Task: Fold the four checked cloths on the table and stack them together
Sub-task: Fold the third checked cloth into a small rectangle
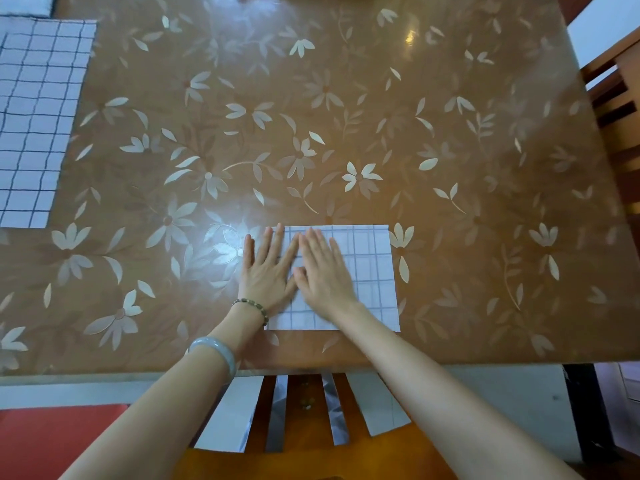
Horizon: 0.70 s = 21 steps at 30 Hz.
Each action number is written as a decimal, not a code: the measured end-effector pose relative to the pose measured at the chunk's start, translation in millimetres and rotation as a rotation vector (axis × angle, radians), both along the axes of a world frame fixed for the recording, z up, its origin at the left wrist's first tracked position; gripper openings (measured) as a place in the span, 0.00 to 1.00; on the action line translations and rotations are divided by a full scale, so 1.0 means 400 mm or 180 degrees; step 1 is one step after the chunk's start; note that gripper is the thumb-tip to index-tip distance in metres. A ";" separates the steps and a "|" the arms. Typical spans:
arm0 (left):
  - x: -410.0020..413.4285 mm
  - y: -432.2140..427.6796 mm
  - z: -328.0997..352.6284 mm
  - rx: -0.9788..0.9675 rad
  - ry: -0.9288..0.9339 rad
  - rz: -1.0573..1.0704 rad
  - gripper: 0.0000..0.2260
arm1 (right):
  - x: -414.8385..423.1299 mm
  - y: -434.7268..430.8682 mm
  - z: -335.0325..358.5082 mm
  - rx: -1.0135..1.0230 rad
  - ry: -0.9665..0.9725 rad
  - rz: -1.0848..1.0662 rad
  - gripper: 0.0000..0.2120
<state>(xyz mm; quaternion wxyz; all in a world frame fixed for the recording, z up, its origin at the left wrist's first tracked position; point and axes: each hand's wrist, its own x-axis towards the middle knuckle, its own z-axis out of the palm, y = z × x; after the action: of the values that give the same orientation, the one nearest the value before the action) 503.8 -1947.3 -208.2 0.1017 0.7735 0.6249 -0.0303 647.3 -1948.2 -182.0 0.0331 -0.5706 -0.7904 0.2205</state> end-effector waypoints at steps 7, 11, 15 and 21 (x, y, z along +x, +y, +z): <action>0.000 -0.002 0.003 0.0025 -0.0049 0.0022 0.26 | 0.129 -0.025 -0.040 0.0116 -0.0536 0.0143 0.32; 0.002 -0.003 0.011 -0.0081 0.0010 0.0036 0.26 | 0.247 -0.039 -0.041 0.0069 -0.0933 -0.0120 0.31; -0.003 0.000 0.020 -0.0234 -0.0028 0.0113 0.28 | 0.296 -0.038 -0.023 -0.0076 -0.1154 -0.0020 0.32; -0.034 -0.018 0.098 -0.0144 -0.1400 0.1789 0.23 | 0.256 -0.008 0.029 -0.0035 -0.0687 -0.0344 0.30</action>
<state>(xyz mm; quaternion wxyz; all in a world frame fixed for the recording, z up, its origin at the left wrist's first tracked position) 490.3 -1954.5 -169.1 0.2553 0.5569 0.7756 0.1523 749.8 -1951.5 -170.5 -0.0435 -0.6330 -0.7562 0.1600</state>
